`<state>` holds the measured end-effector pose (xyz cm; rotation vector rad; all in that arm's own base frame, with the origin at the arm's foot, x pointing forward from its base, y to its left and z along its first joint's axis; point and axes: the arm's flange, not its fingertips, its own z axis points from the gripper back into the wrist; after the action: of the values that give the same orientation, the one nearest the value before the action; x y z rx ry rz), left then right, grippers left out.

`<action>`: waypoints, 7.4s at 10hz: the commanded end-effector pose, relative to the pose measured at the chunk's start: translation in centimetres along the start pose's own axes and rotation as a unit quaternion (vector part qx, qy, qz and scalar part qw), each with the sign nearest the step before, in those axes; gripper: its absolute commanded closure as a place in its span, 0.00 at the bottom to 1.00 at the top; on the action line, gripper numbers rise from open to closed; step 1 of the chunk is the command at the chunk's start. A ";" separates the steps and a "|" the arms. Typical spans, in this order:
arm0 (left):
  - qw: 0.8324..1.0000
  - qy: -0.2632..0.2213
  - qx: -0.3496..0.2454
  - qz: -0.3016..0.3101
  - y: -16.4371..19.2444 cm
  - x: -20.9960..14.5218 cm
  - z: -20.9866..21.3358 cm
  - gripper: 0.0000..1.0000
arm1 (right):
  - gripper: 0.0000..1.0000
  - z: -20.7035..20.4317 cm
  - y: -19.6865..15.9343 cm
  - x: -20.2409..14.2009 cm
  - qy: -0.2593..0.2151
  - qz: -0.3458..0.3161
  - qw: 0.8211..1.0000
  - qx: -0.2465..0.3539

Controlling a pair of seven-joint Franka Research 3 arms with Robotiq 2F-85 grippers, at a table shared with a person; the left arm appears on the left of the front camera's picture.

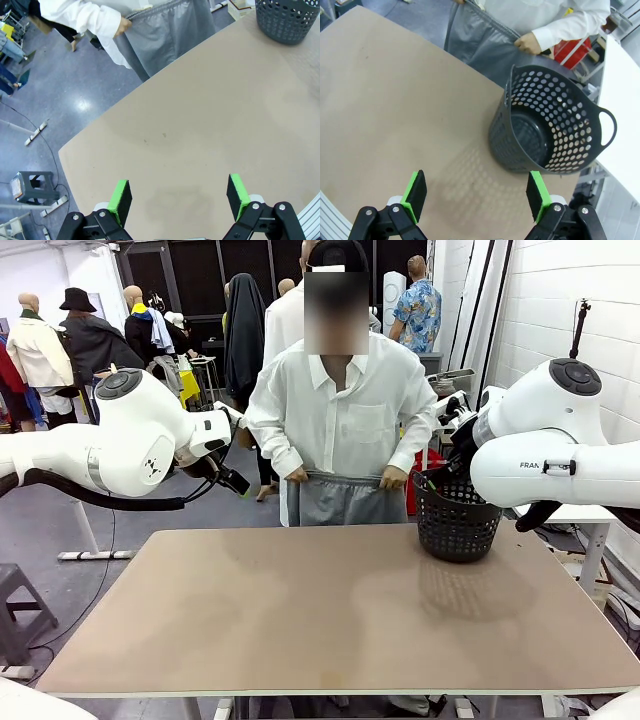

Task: Fold the training pants.
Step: Grab both ends of the Training pants handed by a person.

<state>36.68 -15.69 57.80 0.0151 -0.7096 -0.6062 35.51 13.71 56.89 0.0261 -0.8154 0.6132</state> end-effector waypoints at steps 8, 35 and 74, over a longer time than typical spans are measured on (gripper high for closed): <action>1.000 -0.001 -0.005 -0.003 0.1 0.0 0.0 0.00 | 0.00 -0.2 0.0 -0.1 0.002 0.000 1.000 0.000; 1.000 -0.001 -0.005 -0.003 0.1 0.0 0.0 0.00 | 0.00 -0.2 0.0 -0.1 0.002 0.000 1.000 0.000; 1.000 -0.001 -0.005 -0.003 0.1 0.0 0.0 0.00 | 0.00 -0.2 0.0 -0.1 0.002 0.000 1.000 0.000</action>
<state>36.68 -15.69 57.80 0.0151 -0.7096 -0.6062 35.51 13.71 56.89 0.0261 -0.8154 0.6132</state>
